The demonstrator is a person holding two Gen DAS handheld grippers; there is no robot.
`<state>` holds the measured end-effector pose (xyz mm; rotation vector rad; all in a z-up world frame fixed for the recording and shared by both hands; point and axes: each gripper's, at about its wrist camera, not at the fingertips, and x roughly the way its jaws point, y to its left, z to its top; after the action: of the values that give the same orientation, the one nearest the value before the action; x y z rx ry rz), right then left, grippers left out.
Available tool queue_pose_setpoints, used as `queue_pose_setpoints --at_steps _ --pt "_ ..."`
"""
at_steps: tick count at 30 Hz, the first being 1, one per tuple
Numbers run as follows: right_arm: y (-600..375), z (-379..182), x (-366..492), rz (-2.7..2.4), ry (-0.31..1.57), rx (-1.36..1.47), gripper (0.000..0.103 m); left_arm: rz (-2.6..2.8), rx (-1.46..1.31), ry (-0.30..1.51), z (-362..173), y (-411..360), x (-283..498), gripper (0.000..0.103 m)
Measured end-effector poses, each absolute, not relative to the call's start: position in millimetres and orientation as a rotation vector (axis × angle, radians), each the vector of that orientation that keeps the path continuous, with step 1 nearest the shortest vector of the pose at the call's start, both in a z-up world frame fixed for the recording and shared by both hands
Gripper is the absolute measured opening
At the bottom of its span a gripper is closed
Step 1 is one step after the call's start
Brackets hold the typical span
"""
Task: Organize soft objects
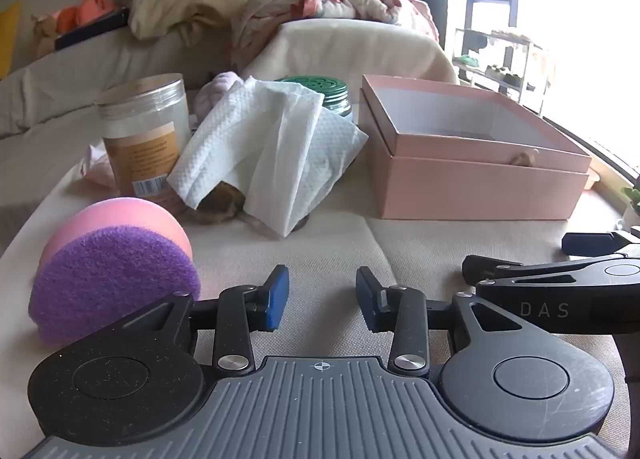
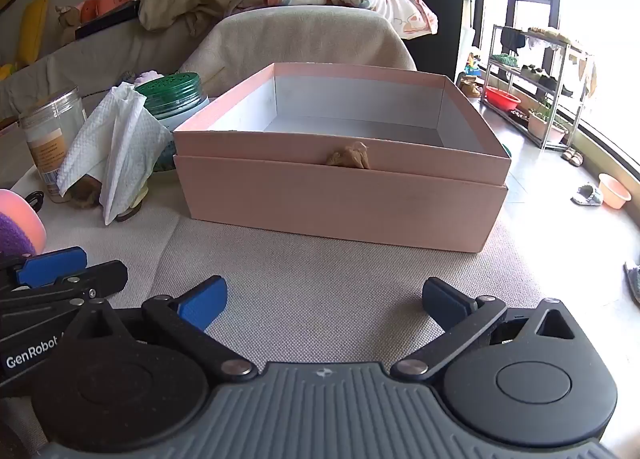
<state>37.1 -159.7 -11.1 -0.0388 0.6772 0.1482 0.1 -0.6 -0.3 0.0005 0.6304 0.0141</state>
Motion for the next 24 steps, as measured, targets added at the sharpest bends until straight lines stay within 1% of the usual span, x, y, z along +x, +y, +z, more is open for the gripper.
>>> queue_pose_setpoints --at_steps 24 --pt "-159.3 -10.9 37.3 0.147 0.677 -0.041 0.103 0.011 -0.008 0.629 -0.2 -0.3 0.0 0.042"
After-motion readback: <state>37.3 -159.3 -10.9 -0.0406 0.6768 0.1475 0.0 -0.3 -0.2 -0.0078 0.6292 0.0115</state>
